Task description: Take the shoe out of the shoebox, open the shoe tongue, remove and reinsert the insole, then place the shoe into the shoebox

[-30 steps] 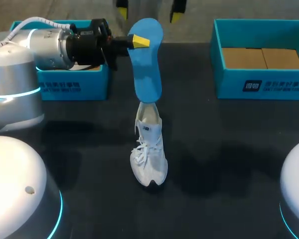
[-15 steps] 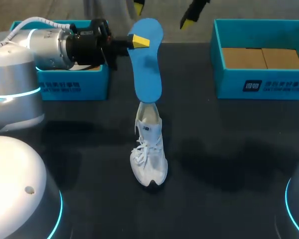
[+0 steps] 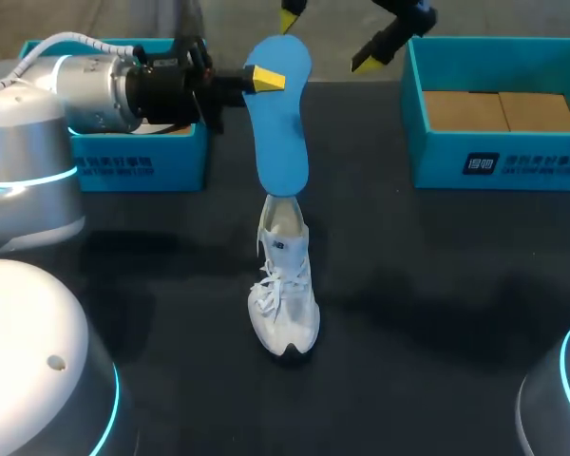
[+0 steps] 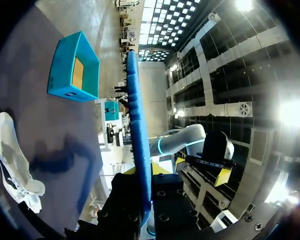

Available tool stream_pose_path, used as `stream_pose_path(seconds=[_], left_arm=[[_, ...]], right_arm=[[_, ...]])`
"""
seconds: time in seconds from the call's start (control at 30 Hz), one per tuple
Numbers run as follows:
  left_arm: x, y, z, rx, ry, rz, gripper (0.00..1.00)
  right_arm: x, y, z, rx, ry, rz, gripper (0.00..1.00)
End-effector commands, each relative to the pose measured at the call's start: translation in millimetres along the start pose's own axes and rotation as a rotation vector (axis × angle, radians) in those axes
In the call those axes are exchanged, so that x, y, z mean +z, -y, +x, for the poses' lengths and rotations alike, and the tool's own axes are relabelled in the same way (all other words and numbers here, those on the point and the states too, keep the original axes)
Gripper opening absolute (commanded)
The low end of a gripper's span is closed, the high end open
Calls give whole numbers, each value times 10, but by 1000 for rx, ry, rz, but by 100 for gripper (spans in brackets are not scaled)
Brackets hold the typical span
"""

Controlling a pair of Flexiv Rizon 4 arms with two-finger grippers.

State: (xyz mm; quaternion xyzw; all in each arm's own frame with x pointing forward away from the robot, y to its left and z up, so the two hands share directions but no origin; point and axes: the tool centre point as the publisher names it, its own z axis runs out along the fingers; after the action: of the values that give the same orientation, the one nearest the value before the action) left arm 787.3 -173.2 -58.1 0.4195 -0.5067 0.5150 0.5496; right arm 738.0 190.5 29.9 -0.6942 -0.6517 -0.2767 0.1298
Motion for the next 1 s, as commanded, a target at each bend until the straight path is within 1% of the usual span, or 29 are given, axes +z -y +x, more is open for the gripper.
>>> stream_pose_path(seconds=[0.03,0.33,0.73,1.0], left_arm=[[3,1,-3,0,1,0,0],[3,1,-3,0,1,0,0],[3,1,-3,0,1,0,0],[3,1,-3,0,1,0,0]], right_arm=[[9,-40,-78,-7,-553,21,100],[-2,-20,-134,0,-700,49,100],[72,58,-262,-18,-744,3,100],[132,91,-336,-6,-806,29,100]])
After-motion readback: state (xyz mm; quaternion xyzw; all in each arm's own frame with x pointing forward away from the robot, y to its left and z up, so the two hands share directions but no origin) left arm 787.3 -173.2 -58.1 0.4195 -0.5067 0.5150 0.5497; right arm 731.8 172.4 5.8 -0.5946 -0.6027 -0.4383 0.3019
